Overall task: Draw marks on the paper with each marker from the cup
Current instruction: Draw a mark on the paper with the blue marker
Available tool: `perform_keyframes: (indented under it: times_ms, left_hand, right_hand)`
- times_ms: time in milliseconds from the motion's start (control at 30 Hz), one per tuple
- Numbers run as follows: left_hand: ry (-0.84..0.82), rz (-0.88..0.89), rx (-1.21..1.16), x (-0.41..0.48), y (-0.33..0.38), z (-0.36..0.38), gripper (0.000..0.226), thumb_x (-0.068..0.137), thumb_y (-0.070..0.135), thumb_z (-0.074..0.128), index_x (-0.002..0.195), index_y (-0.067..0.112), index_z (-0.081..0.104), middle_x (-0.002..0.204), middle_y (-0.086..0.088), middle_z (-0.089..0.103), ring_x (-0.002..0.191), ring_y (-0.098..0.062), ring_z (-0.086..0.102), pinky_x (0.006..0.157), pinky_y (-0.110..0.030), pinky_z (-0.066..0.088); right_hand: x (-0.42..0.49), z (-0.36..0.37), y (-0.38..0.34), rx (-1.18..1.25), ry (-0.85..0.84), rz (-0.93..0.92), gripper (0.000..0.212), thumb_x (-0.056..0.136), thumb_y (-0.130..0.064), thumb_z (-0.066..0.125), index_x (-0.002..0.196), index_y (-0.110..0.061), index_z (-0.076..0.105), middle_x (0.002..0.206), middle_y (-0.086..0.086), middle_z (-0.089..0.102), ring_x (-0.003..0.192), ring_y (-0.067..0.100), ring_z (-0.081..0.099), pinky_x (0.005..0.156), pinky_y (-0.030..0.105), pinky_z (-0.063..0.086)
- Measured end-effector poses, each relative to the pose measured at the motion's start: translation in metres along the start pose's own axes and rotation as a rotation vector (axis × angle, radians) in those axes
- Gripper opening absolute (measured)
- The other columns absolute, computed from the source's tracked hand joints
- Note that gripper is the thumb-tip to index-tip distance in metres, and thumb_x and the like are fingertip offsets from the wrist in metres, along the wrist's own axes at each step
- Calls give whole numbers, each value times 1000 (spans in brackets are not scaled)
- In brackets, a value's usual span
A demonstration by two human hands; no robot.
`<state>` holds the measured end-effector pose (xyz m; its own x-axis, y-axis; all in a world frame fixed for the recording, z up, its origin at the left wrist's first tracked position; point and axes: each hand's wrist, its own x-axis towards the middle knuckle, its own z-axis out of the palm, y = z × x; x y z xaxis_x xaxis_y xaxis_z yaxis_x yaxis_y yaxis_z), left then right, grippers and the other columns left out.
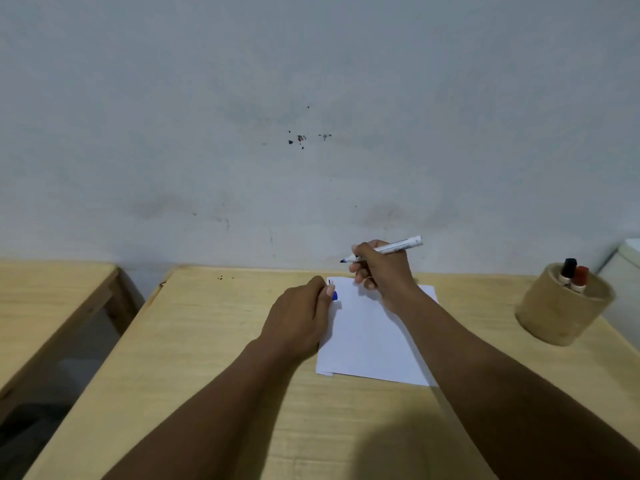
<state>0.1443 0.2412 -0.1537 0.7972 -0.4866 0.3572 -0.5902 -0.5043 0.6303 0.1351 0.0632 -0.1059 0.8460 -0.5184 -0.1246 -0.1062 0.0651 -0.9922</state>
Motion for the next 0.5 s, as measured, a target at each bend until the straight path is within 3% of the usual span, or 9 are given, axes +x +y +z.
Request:
perform_keyframes:
  times_ms: [200, 500]
  left_hand:
    - [52, 6, 29, 6, -9, 6, 43, 104, 43, 34, 80, 14, 54, 63, -2, 61, 62, -27, 56, 62, -47, 46]
    - [84, -27, -14, 7, -12, 9, 40, 106, 37, 39, 73, 18, 50, 57, 2, 54, 59, -26, 53, 59, -46, 44]
  right_hand:
    - [11, 8, 33, -58, 52, -53, 17, 78, -10, 66, 64, -11, 58, 58, 16, 68, 43, 26, 55, 42, 23, 32]
    - [19, 8, 44, -138, 53, -110, 16, 81, -10, 76, 73, -6, 62, 72, 21, 76, 52, 26, 70, 47, 27, 48]
